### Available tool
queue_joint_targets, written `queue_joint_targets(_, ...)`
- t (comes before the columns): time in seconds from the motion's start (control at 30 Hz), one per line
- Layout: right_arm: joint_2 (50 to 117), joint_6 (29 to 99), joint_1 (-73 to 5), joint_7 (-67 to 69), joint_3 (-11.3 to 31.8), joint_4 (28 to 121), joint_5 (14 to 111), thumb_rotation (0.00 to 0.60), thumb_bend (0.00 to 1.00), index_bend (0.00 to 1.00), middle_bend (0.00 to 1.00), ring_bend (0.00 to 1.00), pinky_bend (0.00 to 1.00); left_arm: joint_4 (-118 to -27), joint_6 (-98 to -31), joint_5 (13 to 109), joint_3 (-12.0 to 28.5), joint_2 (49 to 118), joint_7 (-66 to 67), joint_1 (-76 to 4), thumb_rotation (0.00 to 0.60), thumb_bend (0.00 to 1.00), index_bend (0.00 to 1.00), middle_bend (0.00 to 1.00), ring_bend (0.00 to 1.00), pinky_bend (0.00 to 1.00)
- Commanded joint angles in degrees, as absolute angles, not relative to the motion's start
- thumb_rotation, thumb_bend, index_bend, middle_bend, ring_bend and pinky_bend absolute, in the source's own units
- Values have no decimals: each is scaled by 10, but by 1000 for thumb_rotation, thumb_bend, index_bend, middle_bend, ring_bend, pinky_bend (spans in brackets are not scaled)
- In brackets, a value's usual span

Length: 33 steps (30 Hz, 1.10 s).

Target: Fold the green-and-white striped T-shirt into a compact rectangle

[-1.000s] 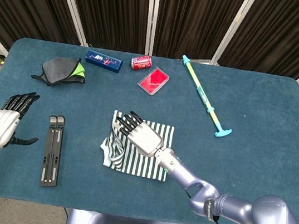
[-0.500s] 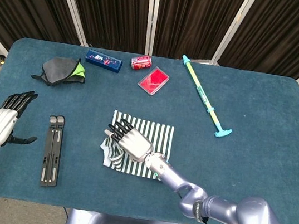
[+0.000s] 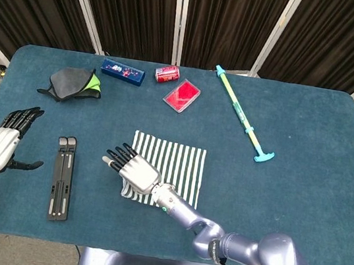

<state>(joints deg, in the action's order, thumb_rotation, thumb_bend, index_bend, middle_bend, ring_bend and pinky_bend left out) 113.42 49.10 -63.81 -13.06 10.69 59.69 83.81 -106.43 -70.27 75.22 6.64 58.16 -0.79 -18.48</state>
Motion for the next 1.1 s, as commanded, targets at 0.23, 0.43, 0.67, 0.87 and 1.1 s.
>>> queue_joint_targets(0.23,1136,497,-643,-130,107,595,849,600,0,56,0,0,0,-1064,-703,755,66,580,-13,-184,600,0,0,0,0,0)
queue_joint_targets(0.43,1097,518,-634,-125,110,633,861,600,0,58,0,0,0,-1064,-701,756,65,580,-12,-185,600,0,0,0,0,0)
queue_joint_targets(0.67,1003,552,-605,-150,104,709,875,600,0,58,0,0,0,-1066,-702,758,63,582,-5,-185,600,0,0,0,0,0)
queue_joint_targets(0.87,894,604,-555,-172,73,754,906,600,0,58,0,0,0,-1069,-710,761,61,585,9,-182,600,0,0,0,0,0)
queue_joint_targets(1.1,795,704,-472,-142,41,770,931,600,0,39,0,0,0,-1066,-739,782,56,597,31,-172,600,0,0,0,0,0)
